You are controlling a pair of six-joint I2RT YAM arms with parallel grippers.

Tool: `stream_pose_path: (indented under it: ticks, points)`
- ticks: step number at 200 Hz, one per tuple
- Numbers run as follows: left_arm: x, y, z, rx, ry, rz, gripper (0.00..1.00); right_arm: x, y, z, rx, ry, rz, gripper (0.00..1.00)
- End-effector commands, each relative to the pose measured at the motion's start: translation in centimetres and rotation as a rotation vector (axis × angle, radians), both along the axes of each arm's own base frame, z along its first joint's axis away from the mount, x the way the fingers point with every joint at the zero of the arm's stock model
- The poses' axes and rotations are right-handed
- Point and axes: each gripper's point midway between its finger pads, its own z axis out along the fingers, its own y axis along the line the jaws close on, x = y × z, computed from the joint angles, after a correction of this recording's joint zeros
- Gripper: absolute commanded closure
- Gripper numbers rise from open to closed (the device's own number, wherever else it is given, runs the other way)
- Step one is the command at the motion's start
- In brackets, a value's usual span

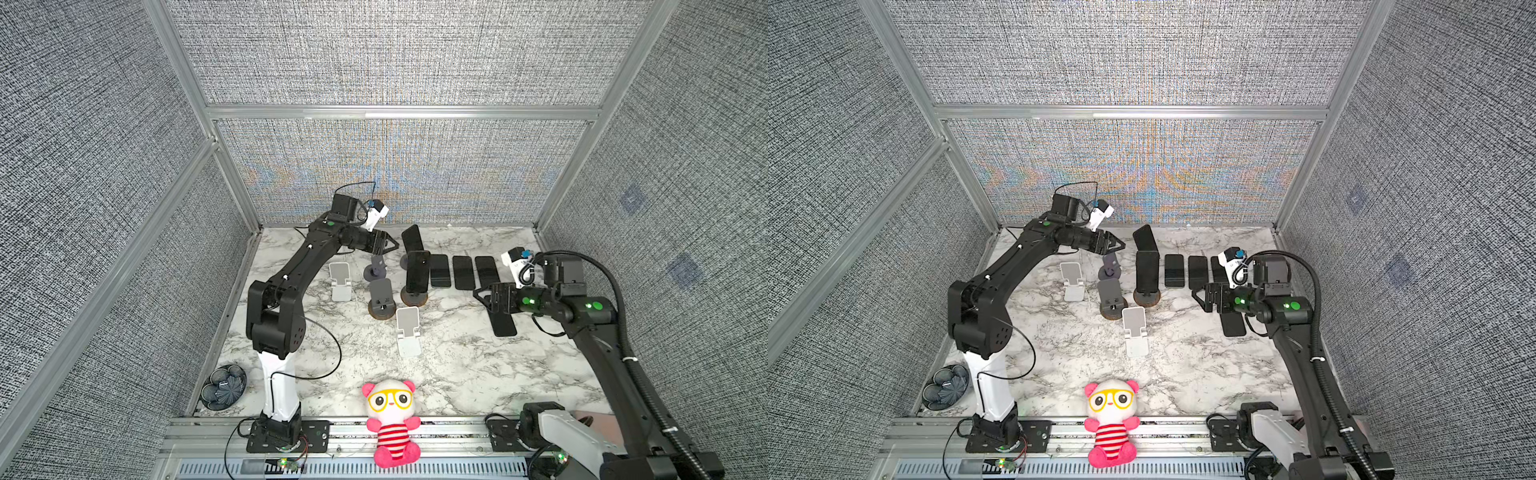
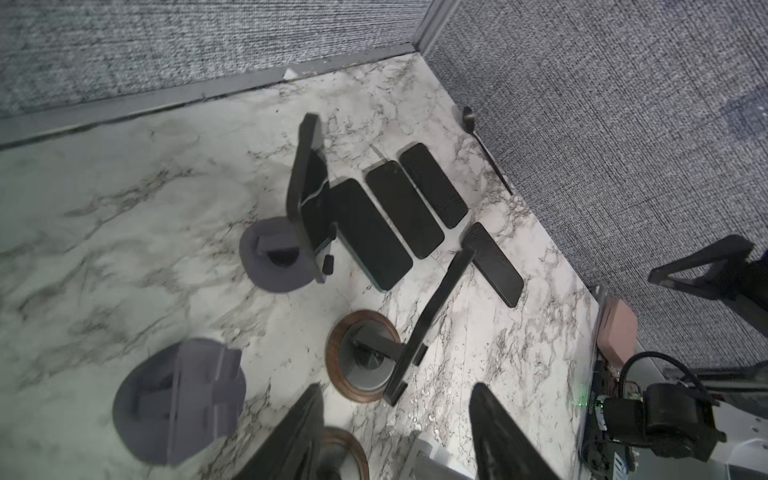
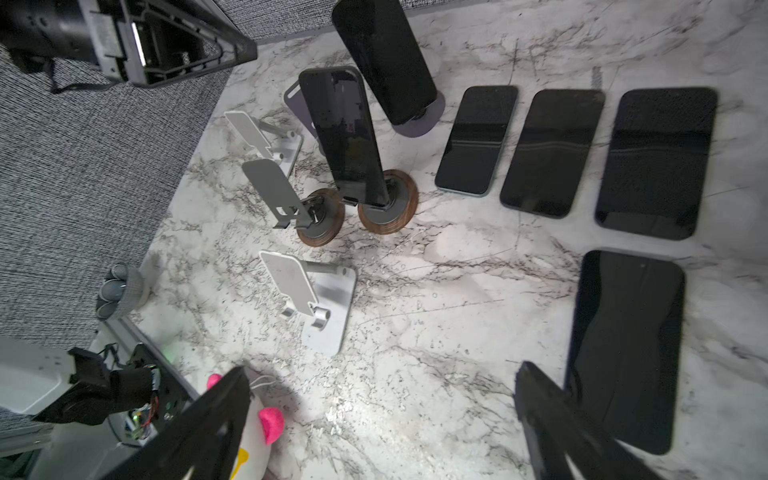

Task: Remove the phone from the phone stand
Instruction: 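Reach the left gripper to a standing phone while the right gripper draws back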

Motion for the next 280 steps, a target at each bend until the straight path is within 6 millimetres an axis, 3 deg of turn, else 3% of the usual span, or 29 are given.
stream_pose_path:
  ticks: [1,53,101,177,234,280]
  points:
    - [0.0,-2.0,0.0,-0.027,-0.035,-0.107,0.37,-1.3,1.6,0.4,0.097,0.027,0.037,0.07]
    - [-0.2,-5.3,-1.8,-0.015,-0.035,-0.204,0.35,-3.4,1.7,1.4,0.100,0.016,0.064,0.08]
    - [-1.2,-5.6,-3.2,0.007,-0.024,-0.232,0.39,-3.5,1.4,1.1,0.074,0.016,0.056,0.08]
    - [-1.4,-6.1,-3.9,-0.028,-0.019,-0.249,0.59,-4.0,1.0,0.5,0.053,0.025,0.047,0.08]
    - [-1.4,-6.3,-4.1,-0.039,-0.014,-0.258,0.88,-4.1,0.9,0.3,0.045,0.035,0.040,0.08]
    - [-1.8,-6.1,-3.8,-0.035,-0.025,-0.272,0.95,-4.2,0.6,0.5,0.045,0.026,0.031,0.08]
